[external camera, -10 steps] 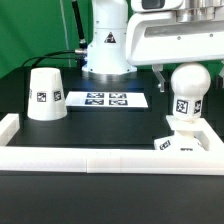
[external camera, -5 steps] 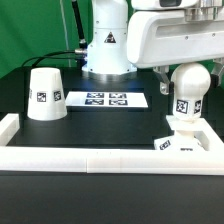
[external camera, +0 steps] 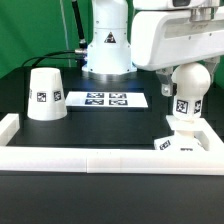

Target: Assemble lamp

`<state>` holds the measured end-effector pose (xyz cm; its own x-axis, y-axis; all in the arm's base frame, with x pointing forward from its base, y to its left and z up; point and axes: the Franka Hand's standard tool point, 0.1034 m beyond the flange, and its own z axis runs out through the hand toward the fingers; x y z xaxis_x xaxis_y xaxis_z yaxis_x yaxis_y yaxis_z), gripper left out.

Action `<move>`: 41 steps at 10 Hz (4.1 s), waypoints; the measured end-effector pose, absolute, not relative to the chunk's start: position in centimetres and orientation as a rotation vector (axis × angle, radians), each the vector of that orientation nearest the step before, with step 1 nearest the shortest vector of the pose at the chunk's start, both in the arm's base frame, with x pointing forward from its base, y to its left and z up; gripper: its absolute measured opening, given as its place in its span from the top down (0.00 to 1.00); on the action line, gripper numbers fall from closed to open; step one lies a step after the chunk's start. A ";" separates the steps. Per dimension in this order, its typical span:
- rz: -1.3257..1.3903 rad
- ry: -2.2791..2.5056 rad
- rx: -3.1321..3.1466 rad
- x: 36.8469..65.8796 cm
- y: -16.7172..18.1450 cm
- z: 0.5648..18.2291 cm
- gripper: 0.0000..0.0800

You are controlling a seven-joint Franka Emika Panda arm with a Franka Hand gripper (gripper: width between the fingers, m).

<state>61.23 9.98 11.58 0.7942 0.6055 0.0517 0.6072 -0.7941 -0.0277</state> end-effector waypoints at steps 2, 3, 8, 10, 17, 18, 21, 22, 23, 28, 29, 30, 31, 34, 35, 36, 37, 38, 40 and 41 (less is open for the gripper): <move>-0.062 -1.007 -2.931 61.2 10.0 11.6 0.27; -0.062 -1.006 -2.931 61.2 9.9 11.6 0.27; -0.054 -0.598 -3.019 61.2 9.8 11.5 0.28; -0.044 -0.269 -3.057 61.2 9.7 11.5 0.28; 0.007 0.792 -2.962 61.0 9.8 11.4 0.27; 0.015 0.952 -2.915 61.0 9.9 11.4 0.27; 0.039 1.292 -2.773 60.9 10.0 11.3 0.27; 0.043 1.373 -2.734 60.9 10.0 11.3 0.27; 0.050 1.436 -2.697 60.9 10.0 11.3 0.27; 0.057 1.512 -2.652 60.8 10.3 11.3 0.27; 0.051 1.415 -2.706 60.9 10.3 11.3 0.16; 0.044 1.284 -2.770 60.8 10.4 11.3 0.13; 0.037 1.153 -2.825 60.9 10.4 11.3 0.13; 0.013 0.657 -2.978 60.9 10.2 11.2 0.13; 0.006 0.485 -3.011 60.9 10.2 11.2 0.13; -0.001 0.343 -3.032 60.9 10.2 11.2 0.13; -0.008 0.213 -3.048 60.9 10.4 11.2 0.13; -0.015 0.117 -3.058 60.9 10.6 11.3 0.13; -0.026 -0.137 -3.059 60.9 10.5 11.3 0.13; -0.030 -0.251 -3.052 60.9 10.4 11.3 0.13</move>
Offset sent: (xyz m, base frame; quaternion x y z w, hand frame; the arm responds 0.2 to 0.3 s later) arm 0.0000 0.0000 0.0000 0.0000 0.0000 0.0000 1.0000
